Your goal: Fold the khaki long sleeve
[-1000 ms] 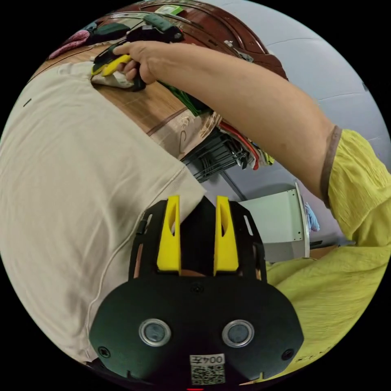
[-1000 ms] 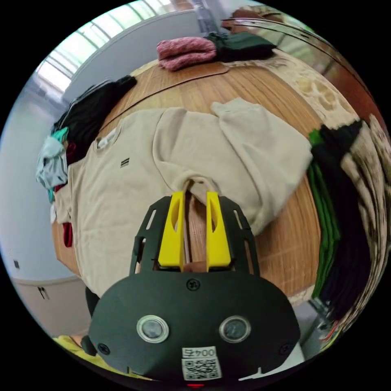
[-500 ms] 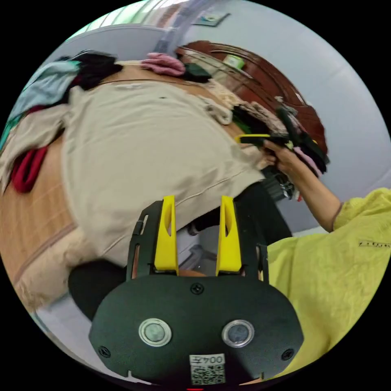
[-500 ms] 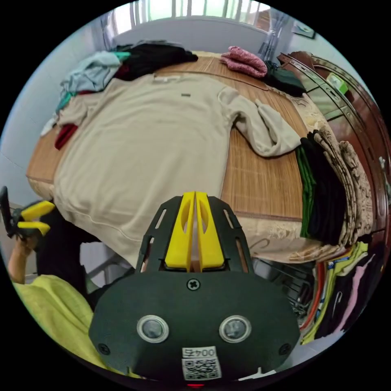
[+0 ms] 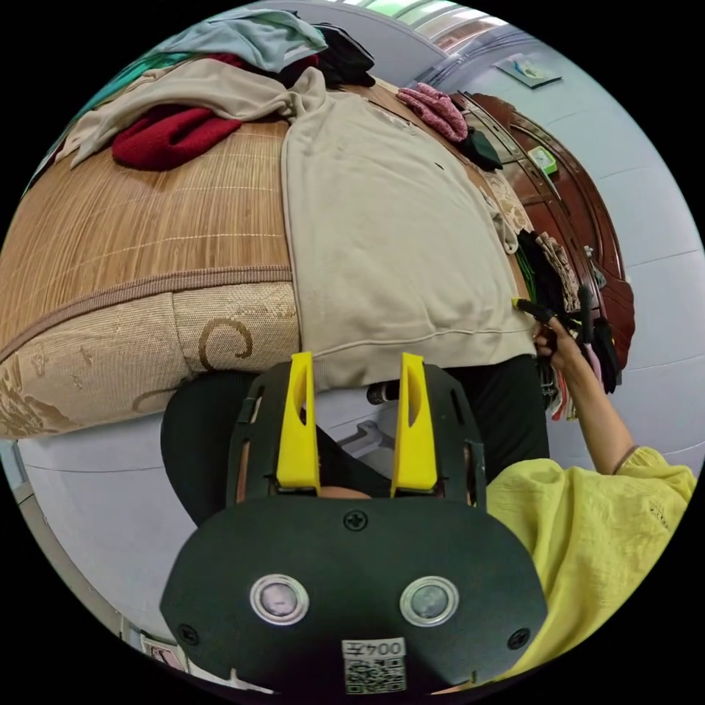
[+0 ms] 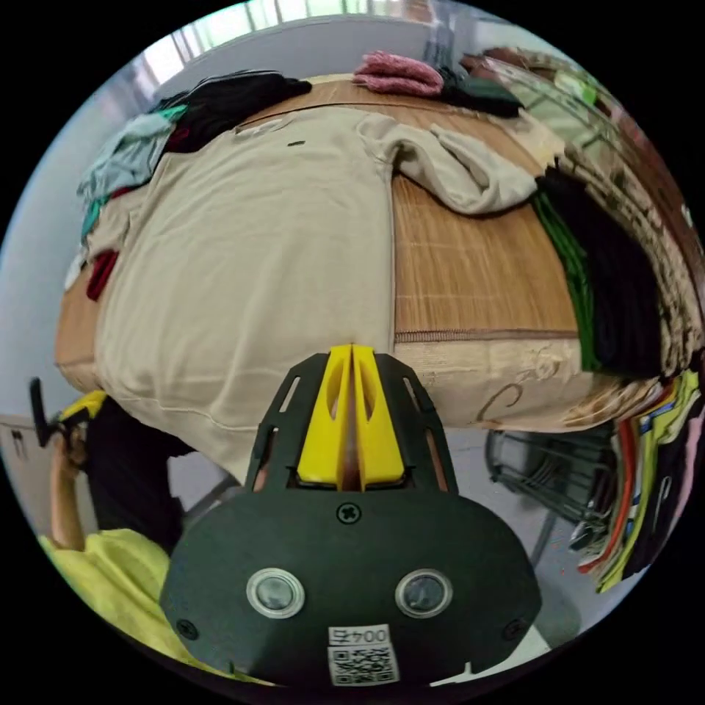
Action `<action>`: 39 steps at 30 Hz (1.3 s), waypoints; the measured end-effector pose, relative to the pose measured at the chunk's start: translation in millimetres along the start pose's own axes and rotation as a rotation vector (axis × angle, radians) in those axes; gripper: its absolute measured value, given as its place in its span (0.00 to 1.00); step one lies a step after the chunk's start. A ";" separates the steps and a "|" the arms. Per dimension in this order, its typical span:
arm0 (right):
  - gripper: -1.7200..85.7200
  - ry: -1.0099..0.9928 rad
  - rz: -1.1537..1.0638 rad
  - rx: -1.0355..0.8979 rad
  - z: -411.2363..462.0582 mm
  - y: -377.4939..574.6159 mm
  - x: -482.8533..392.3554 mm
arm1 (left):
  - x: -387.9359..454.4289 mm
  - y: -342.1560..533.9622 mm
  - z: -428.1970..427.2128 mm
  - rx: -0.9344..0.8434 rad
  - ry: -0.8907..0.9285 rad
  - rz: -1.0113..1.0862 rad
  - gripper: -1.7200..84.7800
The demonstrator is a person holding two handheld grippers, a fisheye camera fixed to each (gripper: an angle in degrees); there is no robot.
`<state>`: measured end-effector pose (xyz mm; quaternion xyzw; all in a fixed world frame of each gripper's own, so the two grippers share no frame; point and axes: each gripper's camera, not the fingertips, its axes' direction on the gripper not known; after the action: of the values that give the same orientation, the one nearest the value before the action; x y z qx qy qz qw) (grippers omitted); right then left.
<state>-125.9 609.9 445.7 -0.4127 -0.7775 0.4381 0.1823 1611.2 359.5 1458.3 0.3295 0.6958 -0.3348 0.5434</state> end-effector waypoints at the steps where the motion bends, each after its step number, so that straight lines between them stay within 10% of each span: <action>1: 0.03 -0.023 0.016 -0.008 -2.0 -0.6 4.2 | 2.7 0.6 3.6 -0.010 -0.010 0.000 0.20; 6: 0.21 -0.026 -0.007 0.052 -39.7 19.5 5.5 | 13.6 11.4 9.5 -0.026 -0.025 0.020 0.20; 20: 0.18 -0.350 0.182 0.029 -59.0 71.5 106.5 | 48.9 32.2 45.8 -0.097 -0.093 0.112 0.21; 39: 0.20 -0.308 0.178 0.002 -88.3 69.3 137.6 | 14.1 70.1 118.1 -0.057 0.015 -0.026 0.21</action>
<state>-117.1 786.2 425.9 -0.4075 -0.7563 0.5113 0.0218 1729.4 302.8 1415.1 0.3075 0.7134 -0.3193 0.5428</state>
